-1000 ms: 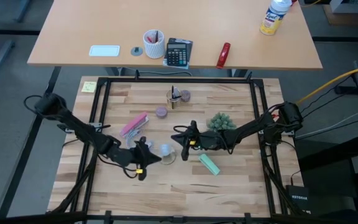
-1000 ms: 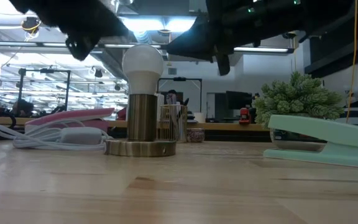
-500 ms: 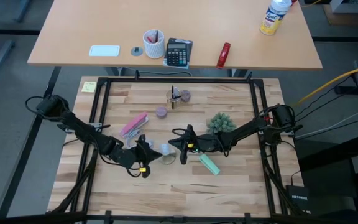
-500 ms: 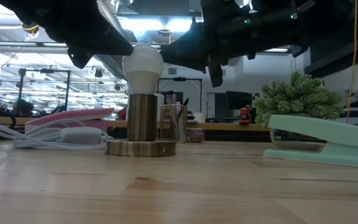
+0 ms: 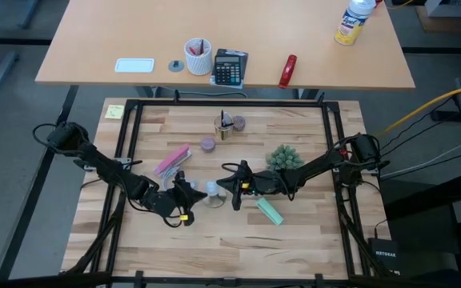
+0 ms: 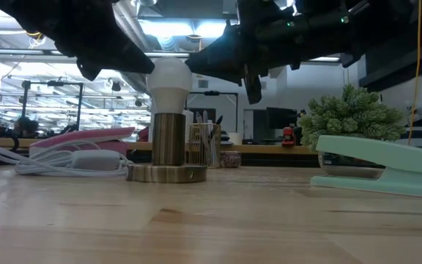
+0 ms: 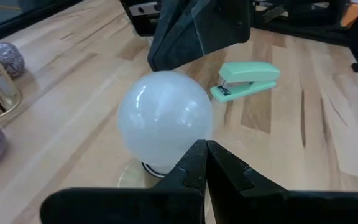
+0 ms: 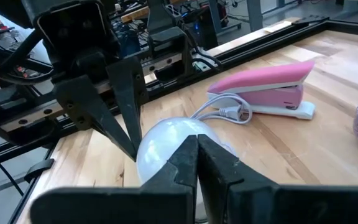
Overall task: Screw lightbulb
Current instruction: Insert the lightbulb into the lamp
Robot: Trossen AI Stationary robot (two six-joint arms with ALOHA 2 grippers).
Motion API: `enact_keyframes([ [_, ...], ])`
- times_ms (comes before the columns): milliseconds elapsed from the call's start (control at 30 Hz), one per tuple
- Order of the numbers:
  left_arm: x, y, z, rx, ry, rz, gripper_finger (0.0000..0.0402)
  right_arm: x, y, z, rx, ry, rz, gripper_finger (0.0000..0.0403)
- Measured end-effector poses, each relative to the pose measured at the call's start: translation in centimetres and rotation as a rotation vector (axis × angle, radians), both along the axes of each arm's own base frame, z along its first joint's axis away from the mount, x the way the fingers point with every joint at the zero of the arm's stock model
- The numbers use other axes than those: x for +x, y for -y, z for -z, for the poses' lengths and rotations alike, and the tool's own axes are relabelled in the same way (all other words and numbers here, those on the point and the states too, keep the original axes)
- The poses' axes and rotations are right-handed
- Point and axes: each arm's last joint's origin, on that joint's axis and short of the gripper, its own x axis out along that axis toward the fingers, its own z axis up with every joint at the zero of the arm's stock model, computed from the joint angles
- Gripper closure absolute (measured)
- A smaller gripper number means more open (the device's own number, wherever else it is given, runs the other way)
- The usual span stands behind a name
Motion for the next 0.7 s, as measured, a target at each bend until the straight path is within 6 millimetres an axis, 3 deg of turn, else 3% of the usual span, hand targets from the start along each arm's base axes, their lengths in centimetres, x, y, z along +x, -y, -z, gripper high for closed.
enact_keyframes([
  [700, -0.4, -1.0, 0.4, 0.062, 0.007, -0.205, 0.0400, 0.0, -0.3, 0.1, 0.083, -0.007, -0.076, 0.0389],
])
